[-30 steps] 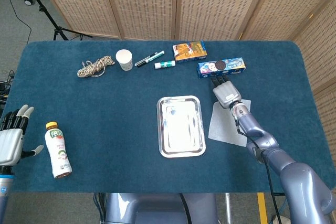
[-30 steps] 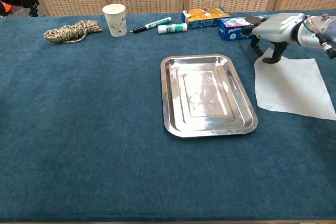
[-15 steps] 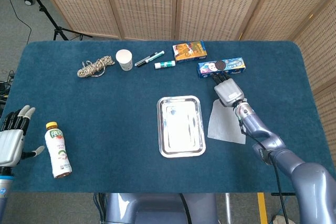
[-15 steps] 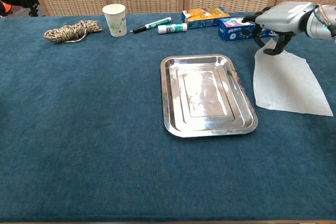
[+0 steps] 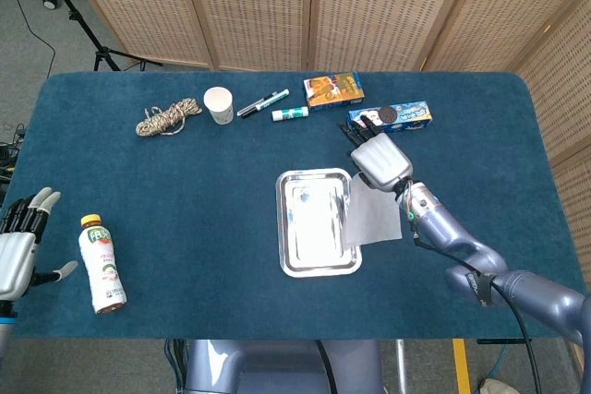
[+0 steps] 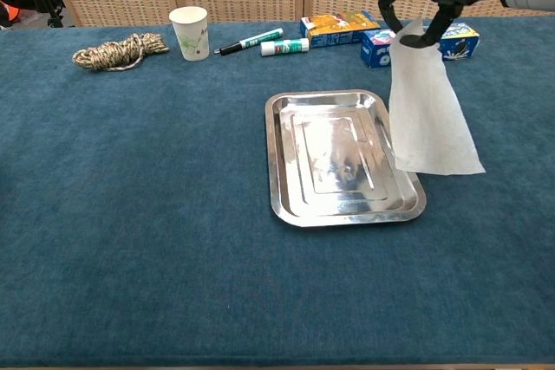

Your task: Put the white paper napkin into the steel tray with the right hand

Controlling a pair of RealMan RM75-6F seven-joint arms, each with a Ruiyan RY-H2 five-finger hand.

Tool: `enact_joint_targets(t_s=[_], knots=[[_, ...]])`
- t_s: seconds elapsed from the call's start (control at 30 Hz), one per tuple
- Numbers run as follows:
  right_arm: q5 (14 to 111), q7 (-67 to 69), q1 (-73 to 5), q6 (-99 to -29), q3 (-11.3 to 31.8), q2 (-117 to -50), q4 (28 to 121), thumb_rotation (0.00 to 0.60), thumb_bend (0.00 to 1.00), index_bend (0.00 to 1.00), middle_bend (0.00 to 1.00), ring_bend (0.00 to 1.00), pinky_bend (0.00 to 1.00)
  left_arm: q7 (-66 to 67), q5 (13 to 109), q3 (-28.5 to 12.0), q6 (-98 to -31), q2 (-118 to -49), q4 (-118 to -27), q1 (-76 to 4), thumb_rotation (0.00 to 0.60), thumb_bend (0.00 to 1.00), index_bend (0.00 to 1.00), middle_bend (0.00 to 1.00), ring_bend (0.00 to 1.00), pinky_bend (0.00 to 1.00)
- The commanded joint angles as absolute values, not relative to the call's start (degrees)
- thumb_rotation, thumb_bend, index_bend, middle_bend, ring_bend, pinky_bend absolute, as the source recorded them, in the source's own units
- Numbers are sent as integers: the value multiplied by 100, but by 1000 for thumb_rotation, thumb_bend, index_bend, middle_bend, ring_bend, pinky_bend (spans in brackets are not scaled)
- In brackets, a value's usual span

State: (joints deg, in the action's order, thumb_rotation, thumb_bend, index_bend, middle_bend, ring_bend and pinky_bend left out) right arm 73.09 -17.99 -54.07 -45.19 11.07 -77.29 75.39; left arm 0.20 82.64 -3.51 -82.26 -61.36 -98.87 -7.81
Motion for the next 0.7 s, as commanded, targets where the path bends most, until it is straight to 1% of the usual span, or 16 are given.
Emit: enact_joint_targets(t_s=[0.03,0.2,0.37,0.53,0.7], knots=[[6650,-2839,-5537,-4685,1364,-7376,8506,600,672,616,7,0,0,-164,8383,-319,-8296,-6049,-9883,-740,600,0,0,0,0,0],[5954,-3760,-5755,-4853,1458,-7421,9181,600,672,616,7,0,0,-495,8526,-289,-8409,-5922,-9865,-678,600,0,0,0,0,0],[5064,-4842,-6162,-5175,1501,-7731,9581,600,672,623,7,0,0,-854,8684,-246,-8523,-5796,-9817,-614,600,0,0,0,0,0],[4268,-5600,-6557,-5494,1466,-8232,9632,600,672,623,7,0,0,-1165,8783,-218,-8604,-5697,-9752,-567,600,0,0,0,0,0],[3634,-6111,-6893,-5806,1391,-8897,9193,600,672,623,7,0,0,-1410,8860,-194,-8656,-5629,-9693,-536,600,0,0,0,0,0]])
